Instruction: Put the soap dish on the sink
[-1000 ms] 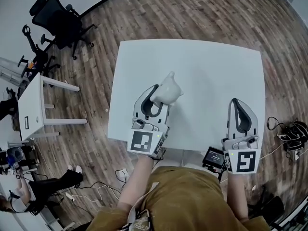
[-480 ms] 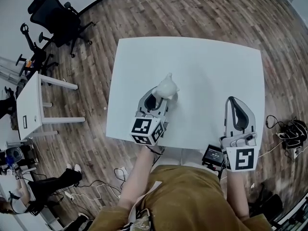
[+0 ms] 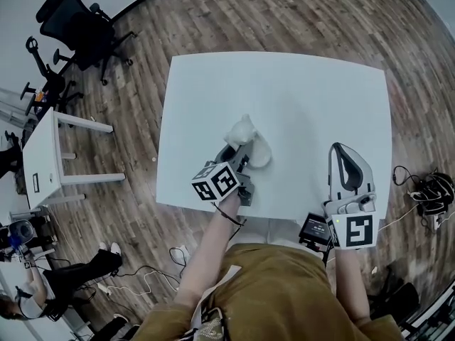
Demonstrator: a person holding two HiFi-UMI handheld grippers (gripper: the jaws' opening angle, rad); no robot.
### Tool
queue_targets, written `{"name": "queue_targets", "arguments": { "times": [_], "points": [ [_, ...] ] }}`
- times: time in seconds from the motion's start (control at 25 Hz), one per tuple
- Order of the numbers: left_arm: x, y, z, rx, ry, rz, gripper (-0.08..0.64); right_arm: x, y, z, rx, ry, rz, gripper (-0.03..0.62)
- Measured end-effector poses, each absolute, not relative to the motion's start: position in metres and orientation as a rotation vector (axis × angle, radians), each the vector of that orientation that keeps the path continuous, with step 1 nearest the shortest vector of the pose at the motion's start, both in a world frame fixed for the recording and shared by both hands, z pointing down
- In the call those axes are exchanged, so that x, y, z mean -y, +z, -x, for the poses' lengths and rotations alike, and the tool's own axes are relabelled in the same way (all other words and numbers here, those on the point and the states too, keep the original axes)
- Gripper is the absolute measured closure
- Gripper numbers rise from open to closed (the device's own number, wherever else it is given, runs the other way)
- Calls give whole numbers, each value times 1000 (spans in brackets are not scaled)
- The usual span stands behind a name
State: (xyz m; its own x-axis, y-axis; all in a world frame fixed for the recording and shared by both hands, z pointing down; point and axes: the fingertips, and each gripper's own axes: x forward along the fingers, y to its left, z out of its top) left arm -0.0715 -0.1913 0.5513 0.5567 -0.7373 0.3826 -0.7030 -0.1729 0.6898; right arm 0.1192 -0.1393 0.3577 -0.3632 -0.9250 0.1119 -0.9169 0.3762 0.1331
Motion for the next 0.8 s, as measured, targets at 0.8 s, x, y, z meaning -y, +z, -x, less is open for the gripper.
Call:
{"name": "queue_targets", "arguments": {
  "times": [0.8],
  "points": [
    [192,603,76,1033,-361,-1450,422,147,390,-88,2488,43,-1553,586]
  ]
}}
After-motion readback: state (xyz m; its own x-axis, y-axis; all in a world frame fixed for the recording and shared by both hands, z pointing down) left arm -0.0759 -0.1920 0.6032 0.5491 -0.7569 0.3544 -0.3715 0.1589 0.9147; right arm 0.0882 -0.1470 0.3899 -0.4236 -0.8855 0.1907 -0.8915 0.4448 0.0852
